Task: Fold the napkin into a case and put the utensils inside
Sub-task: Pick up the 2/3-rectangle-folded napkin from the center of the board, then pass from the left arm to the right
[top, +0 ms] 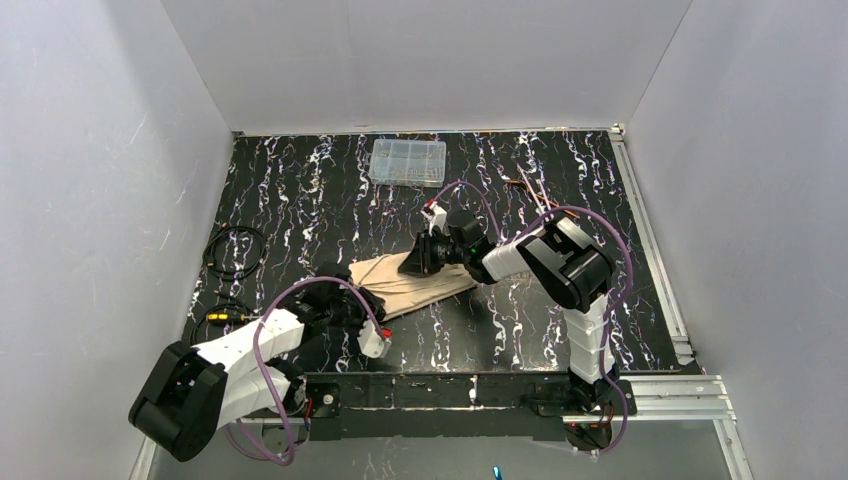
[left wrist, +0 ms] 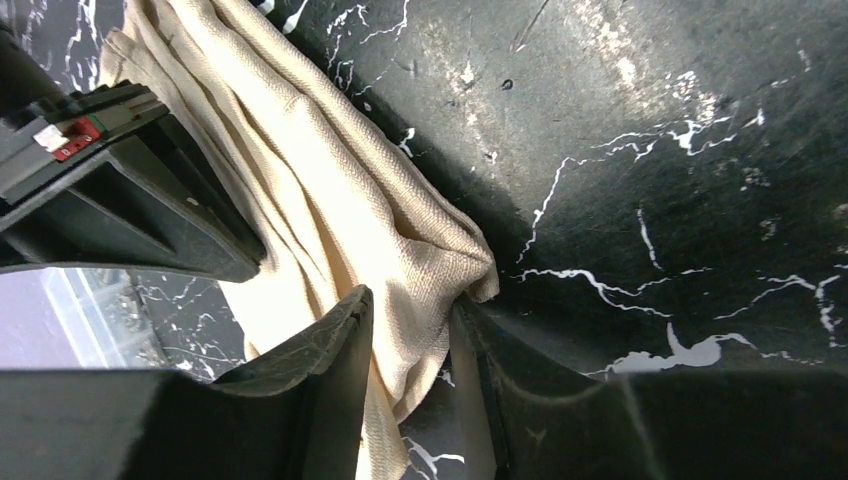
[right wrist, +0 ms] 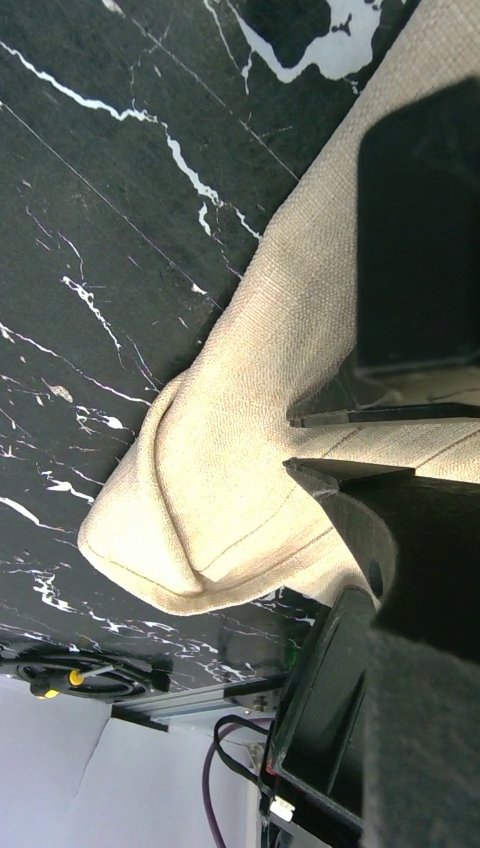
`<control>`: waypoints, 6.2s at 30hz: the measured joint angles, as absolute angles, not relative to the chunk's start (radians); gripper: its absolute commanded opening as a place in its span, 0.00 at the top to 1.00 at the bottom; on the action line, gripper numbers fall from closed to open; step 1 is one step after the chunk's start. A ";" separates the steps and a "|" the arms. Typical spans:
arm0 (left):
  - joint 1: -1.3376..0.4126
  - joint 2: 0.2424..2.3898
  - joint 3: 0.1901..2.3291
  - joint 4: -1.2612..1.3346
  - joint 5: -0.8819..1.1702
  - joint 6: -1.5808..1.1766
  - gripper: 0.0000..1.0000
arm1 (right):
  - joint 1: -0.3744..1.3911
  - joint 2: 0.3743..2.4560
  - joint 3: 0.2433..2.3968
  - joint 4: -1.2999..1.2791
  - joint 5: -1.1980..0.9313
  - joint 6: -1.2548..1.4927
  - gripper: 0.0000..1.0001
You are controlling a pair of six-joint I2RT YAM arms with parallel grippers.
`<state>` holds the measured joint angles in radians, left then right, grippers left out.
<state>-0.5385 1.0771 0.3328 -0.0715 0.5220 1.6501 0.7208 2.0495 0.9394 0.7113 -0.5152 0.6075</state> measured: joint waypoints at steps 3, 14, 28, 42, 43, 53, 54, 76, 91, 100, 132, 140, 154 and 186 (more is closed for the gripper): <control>-0.538 1.078 0.333 -0.057 0.526 1.645 0.81 | 0.721 2.049 0.939 0.712 -0.514 0.608 0.74; -0.538 1.097 0.335 -0.040 0.531 1.626 1.00 | 0.723 2.049 0.924 0.738 -0.504 0.617 0.74; -0.535 1.265 0.566 -0.259 0.537 1.405 1.00 | 0.728 2.036 0.845 0.862 -0.505 0.624 0.65; -0.479 1.387 0.693 -0.464 0.590 1.318 1.00 | 0.749 1.782 0.625 0.948 -0.519 0.331 0.39; -0.479 1.391 0.698 -0.469 0.593 1.315 1.00 | 0.754 1.769 0.617 0.951 -0.516 0.307 0.37; -0.459 1.450 0.774 -0.552 0.641 1.274 1.00 | 0.911 1.707 0.554 0.945 -0.410 0.121 0.29; -0.458 1.454 0.780 -0.558 0.645 1.270 1.00 | 0.931 1.705 0.548 0.949 -0.390 0.108 0.28; -0.440 1.486 0.819 -0.619 0.678 1.267 1.00 | 1.120 1.794 0.490 1.151 -0.100 -0.022 0.01; -0.426 1.502 0.846 -0.658 0.686 1.236 1.00 | 1.207 1.916 0.512 1.365 0.096 -0.128 0.01; -0.422 1.502 0.858 -0.678 0.706 1.230 1.00 | 1.208 1.988 0.497 1.467 0.158 -0.142 0.01; -0.419 1.502 0.864 -0.690 0.737 1.230 1.00 | 1.208 2.064 0.515 1.496 0.151 -0.133 0.11; -0.415 1.502 0.864 -0.690 0.738 1.230 1.00 | 1.206 2.069 0.523 1.496 0.187 -0.142 0.42; -0.384 1.484 0.888 -0.716 0.717 1.233 0.53 | 1.203 2.068 0.532 1.495 0.155 -0.124 0.77; -0.504 1.189 0.588 -0.237 0.599 1.230 0.79 | 1.149 2.035 0.527 1.490 -0.008 -0.021 0.78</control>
<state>-0.5041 1.1889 0.5877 -0.2367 0.5991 1.2301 1.1488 2.0354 0.5274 1.4899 -0.0078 -0.0208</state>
